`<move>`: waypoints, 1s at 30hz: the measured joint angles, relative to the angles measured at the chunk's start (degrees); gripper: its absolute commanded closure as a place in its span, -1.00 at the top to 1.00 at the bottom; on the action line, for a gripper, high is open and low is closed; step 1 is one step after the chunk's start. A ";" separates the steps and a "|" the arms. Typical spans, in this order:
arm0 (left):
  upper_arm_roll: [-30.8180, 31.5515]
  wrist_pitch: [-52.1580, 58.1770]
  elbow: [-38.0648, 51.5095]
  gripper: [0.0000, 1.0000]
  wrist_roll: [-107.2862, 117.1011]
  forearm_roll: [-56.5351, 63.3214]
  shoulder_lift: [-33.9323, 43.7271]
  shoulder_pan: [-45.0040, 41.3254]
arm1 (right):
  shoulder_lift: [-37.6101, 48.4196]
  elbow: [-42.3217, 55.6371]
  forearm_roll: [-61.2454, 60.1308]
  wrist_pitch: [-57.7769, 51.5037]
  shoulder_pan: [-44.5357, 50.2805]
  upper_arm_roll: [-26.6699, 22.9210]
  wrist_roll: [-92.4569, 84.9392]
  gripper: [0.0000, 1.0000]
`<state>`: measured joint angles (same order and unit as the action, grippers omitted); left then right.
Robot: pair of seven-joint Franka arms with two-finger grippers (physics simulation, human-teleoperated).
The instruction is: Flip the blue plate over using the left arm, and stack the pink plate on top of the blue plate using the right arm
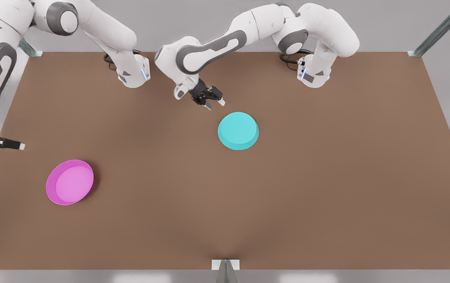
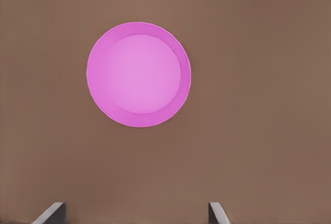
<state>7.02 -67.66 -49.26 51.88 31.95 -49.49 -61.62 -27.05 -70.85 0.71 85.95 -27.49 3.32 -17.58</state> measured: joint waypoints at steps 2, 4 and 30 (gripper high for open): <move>0.04 -5.15 -2.88 1.00 -4.11 -4.48 5.59 10.90 | -3.79 1.06 -5.14 2.47 -2.75 0.01 -4.33 1.00; 0.04 -8.07 -3.37 0.99 -10.95 -8.74 10.64 22.99 | -6.06 1.02 -10.67 4.34 -2.86 0.10 -6.57 1.00; -9.30 -11.76 -20.57 1.00 -47.40 -30.07 32.52 45.90 | -22.64 -0.39 -17.32 19.05 -6.82 0.81 -37.31 1.00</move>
<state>-2.28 -79.42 -69.83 4.48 1.88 -16.96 -15.72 -49.69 -71.24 -16.61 105.00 -34.31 4.13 -54.89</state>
